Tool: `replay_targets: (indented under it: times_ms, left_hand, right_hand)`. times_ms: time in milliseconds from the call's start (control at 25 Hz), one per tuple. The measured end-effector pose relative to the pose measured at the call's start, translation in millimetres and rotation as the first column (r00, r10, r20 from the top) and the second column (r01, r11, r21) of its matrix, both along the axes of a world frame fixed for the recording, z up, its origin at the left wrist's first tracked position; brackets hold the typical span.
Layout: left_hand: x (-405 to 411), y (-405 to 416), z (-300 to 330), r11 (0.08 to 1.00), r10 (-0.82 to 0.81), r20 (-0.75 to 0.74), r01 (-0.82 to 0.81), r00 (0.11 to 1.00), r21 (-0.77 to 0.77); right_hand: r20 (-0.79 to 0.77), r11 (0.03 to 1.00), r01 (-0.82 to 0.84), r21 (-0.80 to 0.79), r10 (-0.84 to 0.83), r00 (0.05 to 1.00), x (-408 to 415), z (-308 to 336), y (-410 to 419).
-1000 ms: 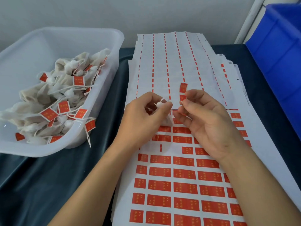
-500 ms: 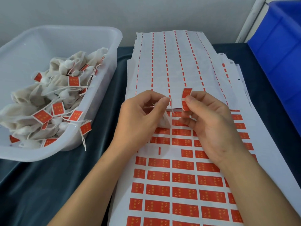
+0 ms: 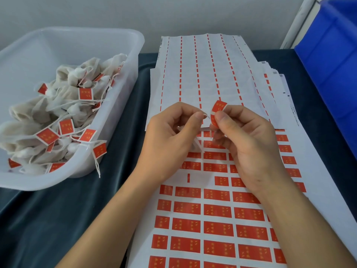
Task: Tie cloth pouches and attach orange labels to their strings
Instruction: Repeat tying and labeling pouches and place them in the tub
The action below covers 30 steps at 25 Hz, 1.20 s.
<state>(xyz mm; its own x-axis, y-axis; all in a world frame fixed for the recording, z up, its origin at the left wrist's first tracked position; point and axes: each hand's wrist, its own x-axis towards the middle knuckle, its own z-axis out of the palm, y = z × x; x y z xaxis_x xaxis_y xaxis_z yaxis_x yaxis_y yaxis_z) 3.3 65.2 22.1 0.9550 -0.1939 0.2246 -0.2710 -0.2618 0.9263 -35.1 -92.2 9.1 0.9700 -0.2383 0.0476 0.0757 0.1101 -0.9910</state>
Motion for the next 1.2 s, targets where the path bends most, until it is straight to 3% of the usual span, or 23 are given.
replay_targets:
  times_ms: [760,1200]
  left_hand:
    - [-3.0,-0.5,3.5,0.999,-0.042,-0.011,0.042,0.999,-0.027]
    - [-3.2,0.1,0.7,0.999,-0.031,-0.027,0.030,0.999,-0.031]
  right_hand:
    - [-0.003,0.995,0.030,-0.096,-0.031,1.000,-1.3,5.0,8.7]
    - [0.074,0.963,0.079,-0.256,-0.062,0.995,-1.2,4.5,9.5]
